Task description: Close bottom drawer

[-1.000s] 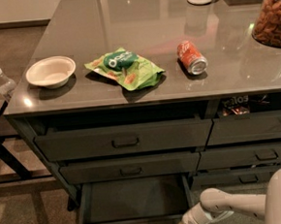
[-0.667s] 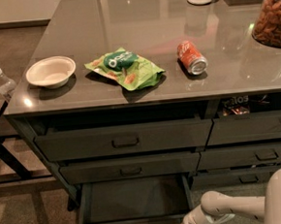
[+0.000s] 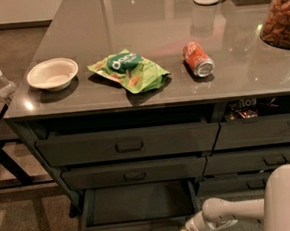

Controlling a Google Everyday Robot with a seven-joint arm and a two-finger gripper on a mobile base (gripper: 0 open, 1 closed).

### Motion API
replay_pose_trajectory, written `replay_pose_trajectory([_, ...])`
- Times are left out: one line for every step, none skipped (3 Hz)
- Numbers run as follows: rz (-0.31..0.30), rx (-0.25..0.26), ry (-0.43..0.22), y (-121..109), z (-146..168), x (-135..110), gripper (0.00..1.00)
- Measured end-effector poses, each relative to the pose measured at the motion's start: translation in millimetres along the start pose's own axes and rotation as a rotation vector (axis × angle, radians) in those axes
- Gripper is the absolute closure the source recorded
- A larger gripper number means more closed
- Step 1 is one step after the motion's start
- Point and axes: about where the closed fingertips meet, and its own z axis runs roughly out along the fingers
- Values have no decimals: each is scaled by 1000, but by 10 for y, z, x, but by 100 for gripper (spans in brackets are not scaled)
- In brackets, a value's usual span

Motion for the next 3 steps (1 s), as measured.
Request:
replay_pose_trajectory([0,0,0,0,0,0,100])
replay_pose_trajectory([21,-8,-5,-25,42,2,100])
replay_pose_trajectory([15,15,-42,-133,115,-188,100])
